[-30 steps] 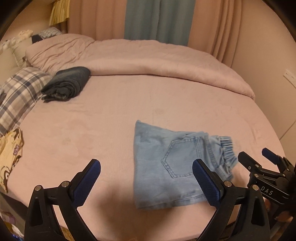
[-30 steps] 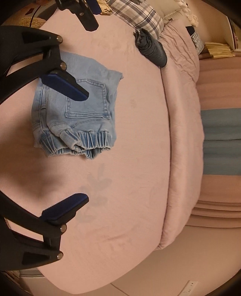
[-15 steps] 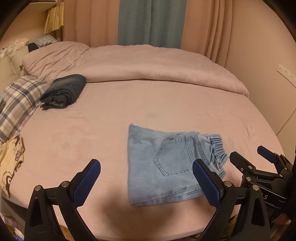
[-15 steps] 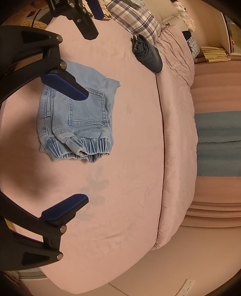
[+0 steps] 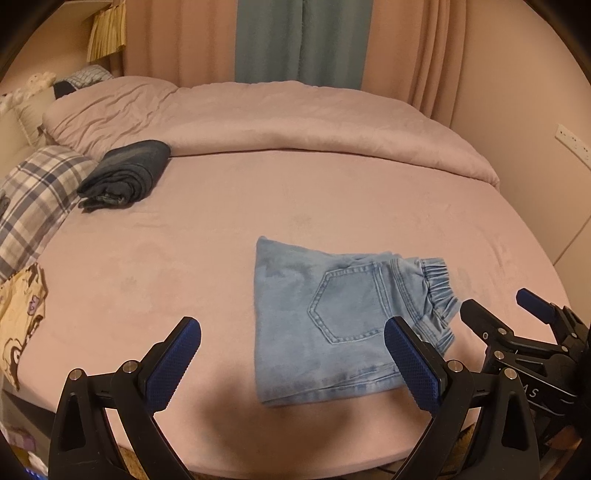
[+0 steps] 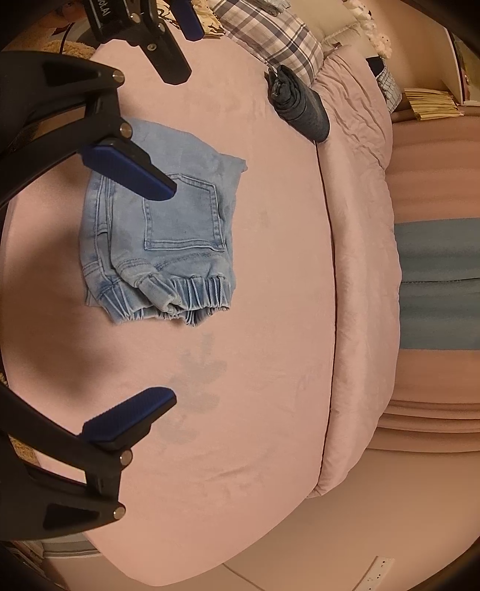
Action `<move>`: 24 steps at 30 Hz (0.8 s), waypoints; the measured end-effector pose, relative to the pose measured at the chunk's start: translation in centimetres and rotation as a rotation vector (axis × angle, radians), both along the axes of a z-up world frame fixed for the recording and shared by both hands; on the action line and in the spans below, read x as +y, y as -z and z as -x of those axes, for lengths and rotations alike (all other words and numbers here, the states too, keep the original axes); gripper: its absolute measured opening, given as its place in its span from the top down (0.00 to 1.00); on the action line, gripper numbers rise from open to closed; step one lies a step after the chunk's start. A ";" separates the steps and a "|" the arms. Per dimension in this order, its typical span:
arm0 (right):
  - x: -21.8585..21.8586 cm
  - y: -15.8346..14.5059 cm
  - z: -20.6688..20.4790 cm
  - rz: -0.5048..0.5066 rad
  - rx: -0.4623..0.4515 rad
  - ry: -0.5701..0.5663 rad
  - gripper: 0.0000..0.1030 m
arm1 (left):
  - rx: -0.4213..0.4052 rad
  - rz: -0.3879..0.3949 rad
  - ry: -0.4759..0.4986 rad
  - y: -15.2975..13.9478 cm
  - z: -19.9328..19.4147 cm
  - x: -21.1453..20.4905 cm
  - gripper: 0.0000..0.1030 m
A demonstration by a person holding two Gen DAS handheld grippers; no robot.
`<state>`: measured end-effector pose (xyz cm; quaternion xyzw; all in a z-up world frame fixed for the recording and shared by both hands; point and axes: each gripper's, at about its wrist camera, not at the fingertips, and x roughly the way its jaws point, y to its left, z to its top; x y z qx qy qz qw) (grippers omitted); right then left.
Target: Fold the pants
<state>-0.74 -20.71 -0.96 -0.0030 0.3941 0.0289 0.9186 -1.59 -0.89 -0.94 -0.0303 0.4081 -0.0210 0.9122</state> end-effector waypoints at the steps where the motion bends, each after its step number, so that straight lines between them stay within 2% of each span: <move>1: 0.0 0.0 0.0 0.000 0.001 0.000 0.01 | 0.001 -0.001 0.000 0.0 0.0 -0.1 0.04; 24: 0.1 -0.2 0.3 0.007 -0.004 0.013 0.01 | -0.001 0.011 -0.007 -0.2 0.4 0.0 0.04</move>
